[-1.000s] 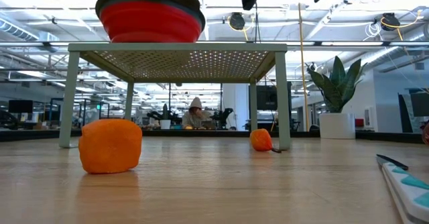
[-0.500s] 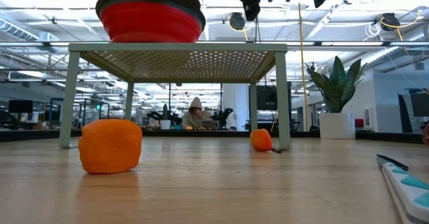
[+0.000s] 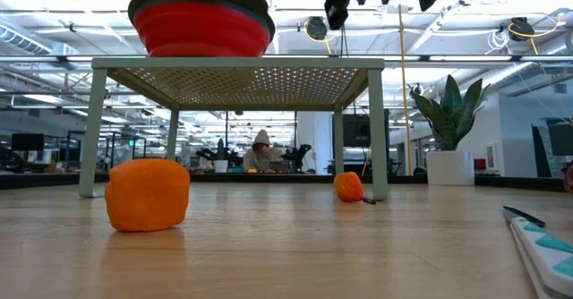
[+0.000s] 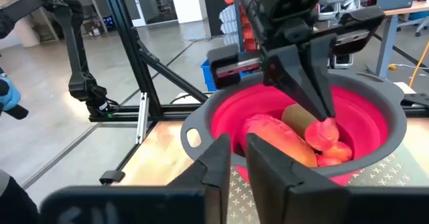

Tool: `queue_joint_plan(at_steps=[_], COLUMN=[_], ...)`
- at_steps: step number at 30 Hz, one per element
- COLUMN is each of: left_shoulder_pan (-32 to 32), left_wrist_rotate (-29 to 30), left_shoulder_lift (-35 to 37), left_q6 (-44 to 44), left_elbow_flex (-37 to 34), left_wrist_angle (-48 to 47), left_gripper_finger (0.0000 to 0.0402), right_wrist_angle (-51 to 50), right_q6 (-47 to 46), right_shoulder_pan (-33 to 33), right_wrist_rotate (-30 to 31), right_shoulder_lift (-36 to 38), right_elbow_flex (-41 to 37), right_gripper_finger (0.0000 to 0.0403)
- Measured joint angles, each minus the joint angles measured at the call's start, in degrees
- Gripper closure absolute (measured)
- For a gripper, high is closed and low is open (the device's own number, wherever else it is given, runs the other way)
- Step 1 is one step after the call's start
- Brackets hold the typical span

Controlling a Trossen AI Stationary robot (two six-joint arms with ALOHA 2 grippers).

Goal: Pick & Place Fruit
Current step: Put the orange pear into the red strainer bowl on the shelf

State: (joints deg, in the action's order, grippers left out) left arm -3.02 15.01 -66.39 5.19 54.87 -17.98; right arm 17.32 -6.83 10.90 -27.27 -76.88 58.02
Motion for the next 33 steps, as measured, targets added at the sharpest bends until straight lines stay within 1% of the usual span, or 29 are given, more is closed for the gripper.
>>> queue_joint_plan(at_steps=[5,8,13,24,30,33], left_shoulder_pan=[-1.6,-2.1,-2.2,-2.2,-2.2,-2.2], left_wrist_rotate=[0.1,0.1,-1.4,-1.6,-2.0,-2.0], left_shoulder_lift=[0.0,0.0,0.0,0.0,0.0,0.0], left_q6=[0.0,0.1,0.2,1.4,4.4,4.6], left_elbow_flex=[0.0,0.0,0.0,0.0,0.0,0.0], left_wrist_angle=[-0.3,-0.9,-2.8,-3.0,-3.0,-3.0], left_gripper_finger=[0.0401,0.0401,0.0402,0.0400,0.0377,0.0365], right_wrist_angle=[-0.1,-0.1,-0.1,-0.1,-0.1,-0.1], right_q6=[0.0,0.0,-1.4,-1.3,-1.3,-1.3], right_shoulder_pan=[0.0,0.0,0.0,0.0,0.0,0.0], right_wrist_rotate=[-0.5,-3.1,-3.1,-3.0,-3.0,-3.0], right_shoulder_lift=[0.0,0.0,0.0,0.0,0.0,0.0], right_elbow_flex=[0.0,0.0,0.0,0.0,0.0,0.0], right_gripper_finger=[0.0391,0.0401,0.0397,0.0402,0.0402,0.0402])
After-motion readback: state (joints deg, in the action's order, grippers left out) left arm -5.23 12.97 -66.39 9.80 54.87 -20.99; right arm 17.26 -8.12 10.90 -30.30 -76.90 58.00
